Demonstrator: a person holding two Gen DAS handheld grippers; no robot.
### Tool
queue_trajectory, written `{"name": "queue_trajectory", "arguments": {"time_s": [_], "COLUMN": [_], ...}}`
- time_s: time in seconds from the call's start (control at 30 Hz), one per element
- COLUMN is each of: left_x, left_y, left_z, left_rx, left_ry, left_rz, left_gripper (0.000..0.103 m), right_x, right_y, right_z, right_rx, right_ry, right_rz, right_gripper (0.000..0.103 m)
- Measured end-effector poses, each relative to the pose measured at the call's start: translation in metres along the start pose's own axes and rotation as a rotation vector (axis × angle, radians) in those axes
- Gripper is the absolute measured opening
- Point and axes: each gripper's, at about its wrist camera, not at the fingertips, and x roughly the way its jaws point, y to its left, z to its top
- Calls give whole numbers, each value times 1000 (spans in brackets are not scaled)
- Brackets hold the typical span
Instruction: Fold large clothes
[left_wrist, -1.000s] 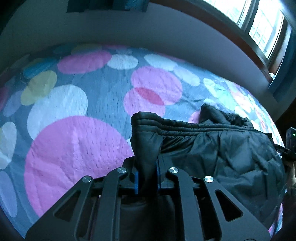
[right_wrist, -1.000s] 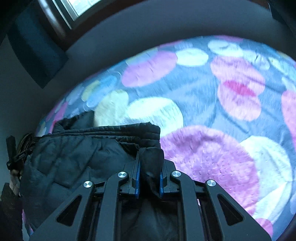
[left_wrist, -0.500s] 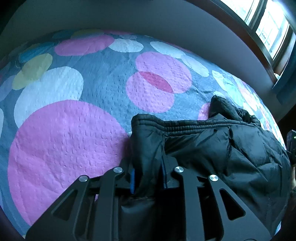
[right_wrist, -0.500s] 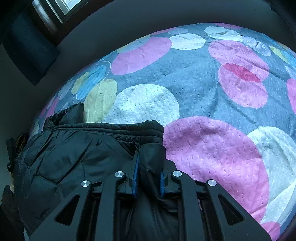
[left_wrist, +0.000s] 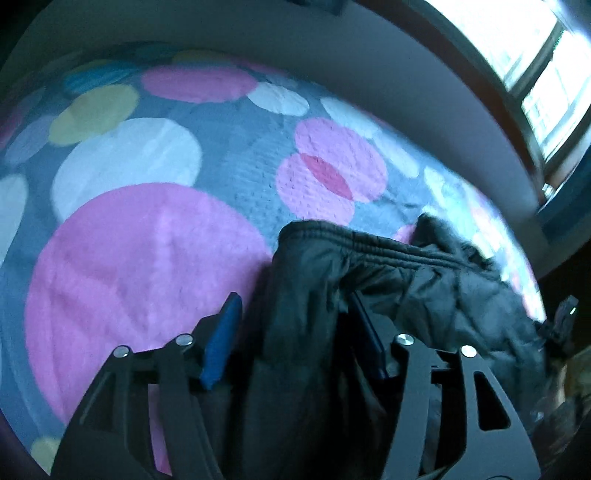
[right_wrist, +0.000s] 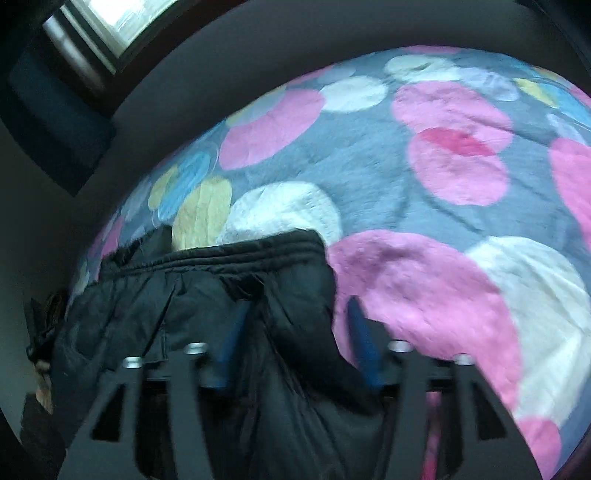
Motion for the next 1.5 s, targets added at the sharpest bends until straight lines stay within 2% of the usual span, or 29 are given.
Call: {"name": "queue_trajectory", "arguments": {"time_s": [0.07, 0.17, 0.23, 0.33, 0.47, 0.57, 0.7, 0.77, 0.9, 1.17, 1.5], "left_x": [-24, -54, -77, -104, -138, -150, -150, -141, -131, -106, -83], "left_y": [8, 19, 30, 42, 55, 55, 41, 34, 28, 21, 22], "left_z": [-10, -29, -52, -89, -149, -181, -212, -215, -215, -194, -169], "left_rx": [-48, -105, -160, -247, -415, -476, -516, -519, -515, -533, -585], "left_ry": [-41, -91, -116, -154, -222, -230, -194, -170, -169, -186, -200], "left_rz": [-23, -63, -89, -90, -85, -123, -209, -261, -290, -270, -261], "left_gripper": [68, 71, 72, 73, 73, 73, 73, 73, 73, 73, 73], "right_x": [-24, -56, -76, -100, -130, -139, -136, -129, -119, -99, -77], "right_y": [-10, -22, -28, -33, -38, -38, -33, -30, -28, -20, -17], "right_z": [-8, -30, -50, -86, -136, -167, -194, -201, -206, -193, -164], "right_rx": [58, 125, 151, 198, 264, 315, 376, 395, 431, 456, 447], "right_ry": [-36, -63, -62, -56, -66, -56, -22, -6, -28, -93, -111], "right_rz": [24, 85, 116, 128, 150, 196, 274, 303, 294, 273, 242], "right_gripper": [65, 68, 69, 71, 72, 72, 72, 72, 72, 72, 73]}}
